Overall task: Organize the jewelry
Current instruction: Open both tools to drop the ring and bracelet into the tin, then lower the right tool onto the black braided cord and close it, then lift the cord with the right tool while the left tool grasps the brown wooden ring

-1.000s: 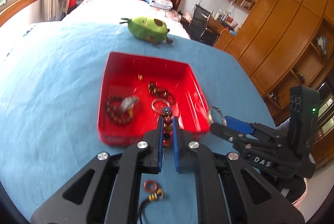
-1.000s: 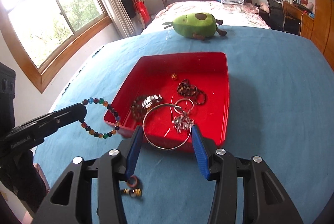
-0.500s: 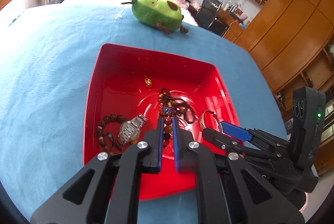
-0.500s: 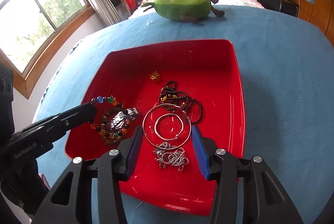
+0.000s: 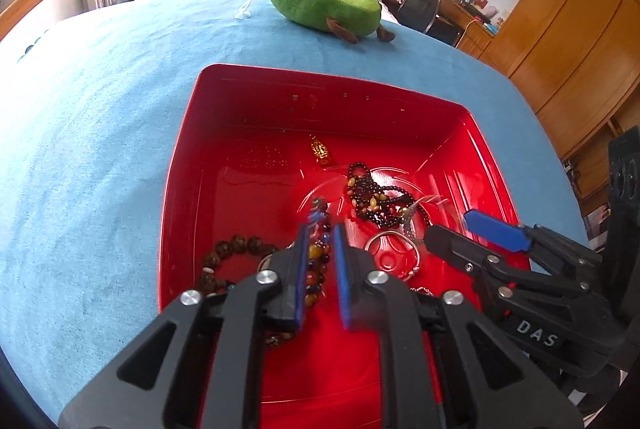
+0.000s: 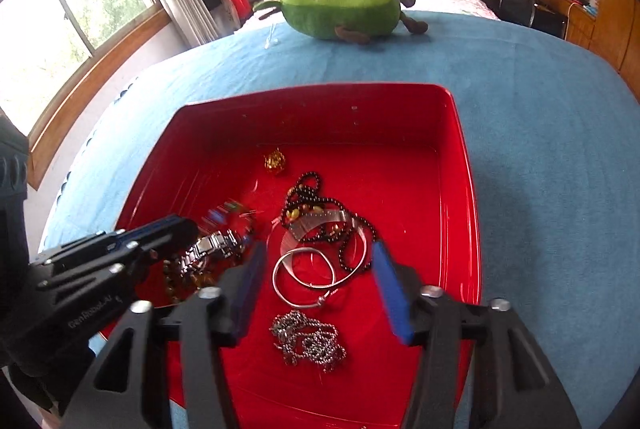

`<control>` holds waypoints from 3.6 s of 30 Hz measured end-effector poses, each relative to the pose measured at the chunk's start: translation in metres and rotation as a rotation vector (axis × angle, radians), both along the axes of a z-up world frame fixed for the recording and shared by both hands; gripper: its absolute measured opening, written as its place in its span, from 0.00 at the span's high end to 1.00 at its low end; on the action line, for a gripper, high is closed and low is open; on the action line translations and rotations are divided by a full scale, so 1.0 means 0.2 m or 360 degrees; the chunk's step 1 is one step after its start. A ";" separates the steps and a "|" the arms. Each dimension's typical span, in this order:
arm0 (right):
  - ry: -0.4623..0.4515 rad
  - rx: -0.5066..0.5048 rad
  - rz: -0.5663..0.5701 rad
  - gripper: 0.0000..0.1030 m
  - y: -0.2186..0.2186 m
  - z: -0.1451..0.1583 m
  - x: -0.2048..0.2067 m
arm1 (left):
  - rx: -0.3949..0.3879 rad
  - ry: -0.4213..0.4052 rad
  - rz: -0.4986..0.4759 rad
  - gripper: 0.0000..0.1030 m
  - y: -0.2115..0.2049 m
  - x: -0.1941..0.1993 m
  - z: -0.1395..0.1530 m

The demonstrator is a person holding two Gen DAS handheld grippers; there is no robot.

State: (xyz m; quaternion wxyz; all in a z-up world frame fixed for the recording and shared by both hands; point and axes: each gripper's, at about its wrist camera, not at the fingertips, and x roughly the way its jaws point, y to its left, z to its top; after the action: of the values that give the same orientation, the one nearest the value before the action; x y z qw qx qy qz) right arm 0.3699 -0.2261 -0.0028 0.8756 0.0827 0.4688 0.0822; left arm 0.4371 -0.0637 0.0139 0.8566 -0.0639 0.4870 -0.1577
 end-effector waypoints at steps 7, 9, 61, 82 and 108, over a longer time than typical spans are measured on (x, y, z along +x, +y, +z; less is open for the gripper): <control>-0.0038 0.0056 0.0006 0.44 -0.03 0.04 -0.06 | 0.0043 -0.0105 0.0025 0.77 0.02 -0.10 0.08; -0.0062 0.0056 0.0014 0.44 -0.03 0.06 -0.10 | 0.0051 -0.0149 0.0024 0.68 0.02 -0.17 0.11; 0.0345 -0.0053 0.0265 0.66 0.52 -0.22 -0.90 | 0.0124 0.0003 0.0216 0.09 0.75 -1.09 -0.18; 0.0412 -0.0111 0.0638 0.61 0.53 -0.21 -1.22 | 0.0142 0.0032 0.0222 0.09 0.70 -1.08 -0.22; 0.0170 0.0289 0.0049 0.90 -0.23 -0.10 -1.25 | 0.0074 0.0059 0.0017 0.11 0.34 -1.06 -0.13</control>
State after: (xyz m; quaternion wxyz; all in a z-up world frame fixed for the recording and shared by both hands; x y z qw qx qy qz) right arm 0.1190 -0.2726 -0.0235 0.8368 0.1589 0.5067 0.1334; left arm 0.2250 0.0040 -0.0119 0.8496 -0.0494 0.5059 -0.1406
